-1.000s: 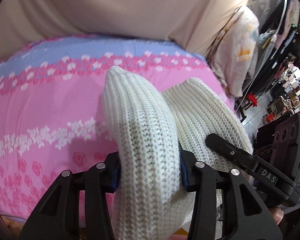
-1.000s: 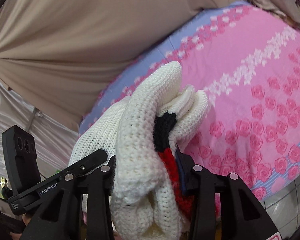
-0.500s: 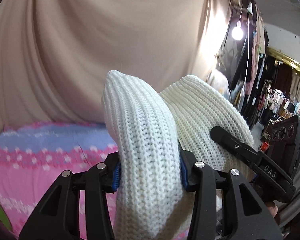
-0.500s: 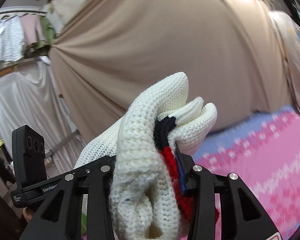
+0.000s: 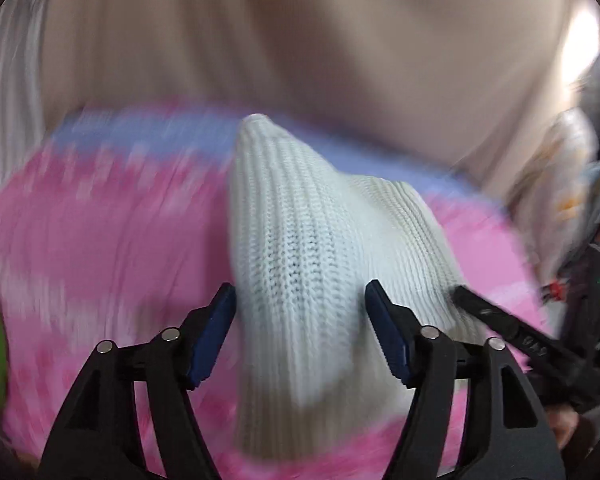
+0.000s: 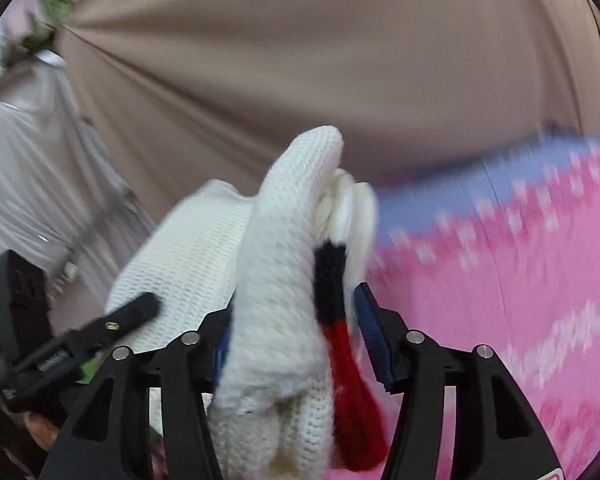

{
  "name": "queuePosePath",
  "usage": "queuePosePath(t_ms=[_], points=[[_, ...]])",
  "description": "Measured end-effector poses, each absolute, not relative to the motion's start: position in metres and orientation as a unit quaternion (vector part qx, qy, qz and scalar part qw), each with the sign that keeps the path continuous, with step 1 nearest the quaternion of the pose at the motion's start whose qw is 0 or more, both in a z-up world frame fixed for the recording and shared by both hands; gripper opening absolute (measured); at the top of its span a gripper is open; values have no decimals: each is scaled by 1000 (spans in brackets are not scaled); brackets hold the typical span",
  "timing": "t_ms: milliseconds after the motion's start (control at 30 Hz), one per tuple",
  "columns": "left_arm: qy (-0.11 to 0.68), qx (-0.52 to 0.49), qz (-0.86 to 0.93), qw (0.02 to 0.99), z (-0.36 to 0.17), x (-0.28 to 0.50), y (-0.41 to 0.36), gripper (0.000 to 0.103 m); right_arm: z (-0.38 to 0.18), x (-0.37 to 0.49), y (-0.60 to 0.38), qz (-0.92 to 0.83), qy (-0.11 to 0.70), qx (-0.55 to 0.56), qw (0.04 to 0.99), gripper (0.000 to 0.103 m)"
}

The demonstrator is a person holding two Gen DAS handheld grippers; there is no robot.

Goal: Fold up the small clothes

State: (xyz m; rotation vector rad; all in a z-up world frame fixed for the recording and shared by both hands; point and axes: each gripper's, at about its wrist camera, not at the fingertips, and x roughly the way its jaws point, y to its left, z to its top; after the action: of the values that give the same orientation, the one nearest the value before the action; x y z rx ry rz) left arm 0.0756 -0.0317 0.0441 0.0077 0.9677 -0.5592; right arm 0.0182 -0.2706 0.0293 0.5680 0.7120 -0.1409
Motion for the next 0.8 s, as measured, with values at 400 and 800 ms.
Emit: queuePosePath(t_ms=[400,800], points=[[519,-121,-208,820,-14,77,24,80,-28,13,-259,-68,436,316,840,73],[577,-134,-247,767,-43,97,10,21,-62,72,-240,-22,492,319,810,27]])
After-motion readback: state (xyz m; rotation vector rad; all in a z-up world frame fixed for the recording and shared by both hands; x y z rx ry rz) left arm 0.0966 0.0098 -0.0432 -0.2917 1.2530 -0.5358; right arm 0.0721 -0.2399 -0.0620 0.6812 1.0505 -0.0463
